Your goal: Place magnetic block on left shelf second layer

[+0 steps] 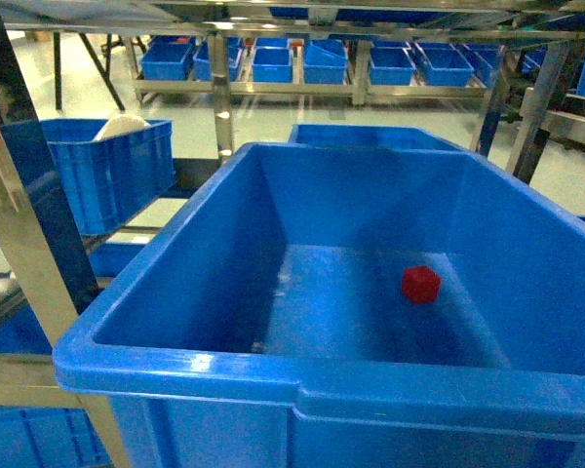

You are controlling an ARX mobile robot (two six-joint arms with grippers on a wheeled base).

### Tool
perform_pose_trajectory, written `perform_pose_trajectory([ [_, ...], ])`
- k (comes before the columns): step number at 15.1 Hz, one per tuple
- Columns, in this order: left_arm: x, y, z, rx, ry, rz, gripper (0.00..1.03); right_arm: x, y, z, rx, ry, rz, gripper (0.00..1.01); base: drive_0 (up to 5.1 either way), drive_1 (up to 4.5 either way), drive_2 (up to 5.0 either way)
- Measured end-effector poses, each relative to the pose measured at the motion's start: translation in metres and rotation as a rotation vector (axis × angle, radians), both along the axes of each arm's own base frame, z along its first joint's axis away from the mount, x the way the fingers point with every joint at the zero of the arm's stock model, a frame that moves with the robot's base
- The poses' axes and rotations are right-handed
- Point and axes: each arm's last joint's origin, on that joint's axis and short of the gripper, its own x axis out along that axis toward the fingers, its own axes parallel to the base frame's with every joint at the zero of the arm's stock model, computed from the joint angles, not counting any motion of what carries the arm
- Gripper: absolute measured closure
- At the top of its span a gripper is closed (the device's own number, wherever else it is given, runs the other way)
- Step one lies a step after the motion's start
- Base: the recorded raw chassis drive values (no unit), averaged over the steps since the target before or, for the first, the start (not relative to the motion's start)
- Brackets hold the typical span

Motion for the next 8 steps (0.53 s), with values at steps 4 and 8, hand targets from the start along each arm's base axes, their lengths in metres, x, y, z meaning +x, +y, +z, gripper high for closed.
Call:
perform_pose_trajectory([
  [4,0.0000,0.0000,0.0000,0.000,0.000,0.000,0.05,0.0000,0.0000,0.0000,0.000,0.000,0.000,0.03,0.0,0.00,0.0],
  [8,0.0000,0.0000,0.0000,0.000,0.000,0.000,0.05,0.0000,0.0000,0.0000,0.000,0.000,0.000,0.03,0.0,0.00,0.0],
])
